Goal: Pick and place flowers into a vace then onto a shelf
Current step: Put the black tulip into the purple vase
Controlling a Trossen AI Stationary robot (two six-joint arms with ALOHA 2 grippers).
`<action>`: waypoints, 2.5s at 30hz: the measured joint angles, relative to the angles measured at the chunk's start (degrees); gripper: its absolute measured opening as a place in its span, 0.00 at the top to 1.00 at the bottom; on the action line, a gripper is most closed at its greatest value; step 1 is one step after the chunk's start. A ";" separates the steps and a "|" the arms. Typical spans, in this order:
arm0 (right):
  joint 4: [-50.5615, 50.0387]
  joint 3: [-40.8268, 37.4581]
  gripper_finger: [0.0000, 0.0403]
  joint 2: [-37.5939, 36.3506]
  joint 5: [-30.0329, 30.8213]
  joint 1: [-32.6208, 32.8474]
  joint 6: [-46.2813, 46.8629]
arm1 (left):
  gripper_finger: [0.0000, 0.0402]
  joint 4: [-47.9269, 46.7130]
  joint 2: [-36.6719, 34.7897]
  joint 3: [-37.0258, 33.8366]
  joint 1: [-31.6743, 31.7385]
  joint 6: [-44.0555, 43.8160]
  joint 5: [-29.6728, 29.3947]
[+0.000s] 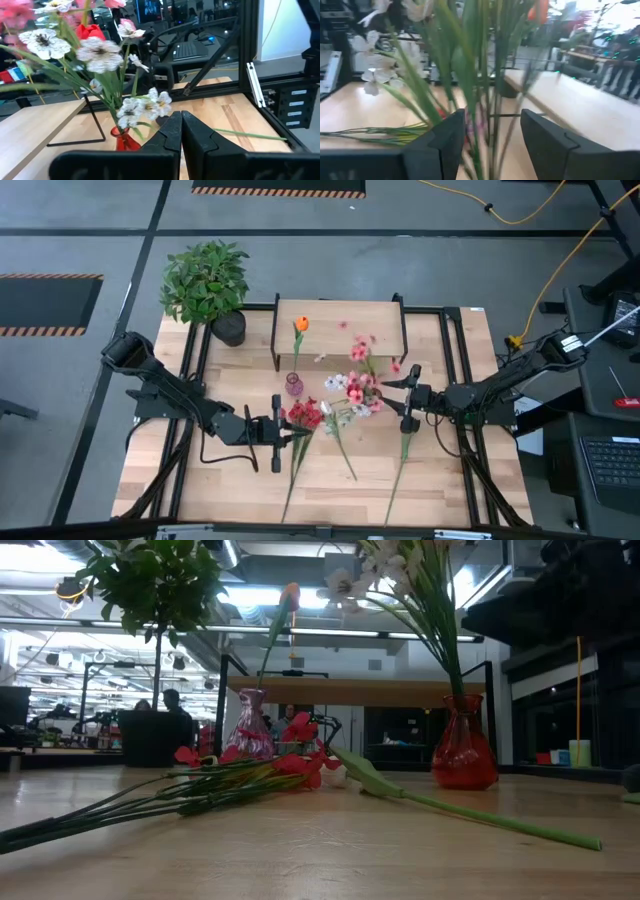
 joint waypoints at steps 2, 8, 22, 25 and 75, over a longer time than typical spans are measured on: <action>-1.36 0.00 0.52 -1.72 1.88 0.19 -1.37 | 0.99 0.01 0.00 0.00 -0.35 0.00 -0.02; -3.30 0.01 0.52 -6.83 2.98 0.22 -2.85 | 1.00 -0.07 0.00 0.00 -0.70 0.00 -1.37; -3.31 0.04 0.63 -13.89 2.25 4.28 -8.69 | 0.99 -5.89 -0.15 0.00 -0.70 -0.25 -8.82; -4.85 1.10 0.73 -13.96 5.99 5.22 -8.63 | 1.00 -9.70 -1.32 0.00 -0.79 -0.22 -8.84; -124.55 71.42 0.99 39.75 -18.01 23.84 108.90 | 0.99 -27.28 -14.40 -10.05 -3.33 -4.94 0.35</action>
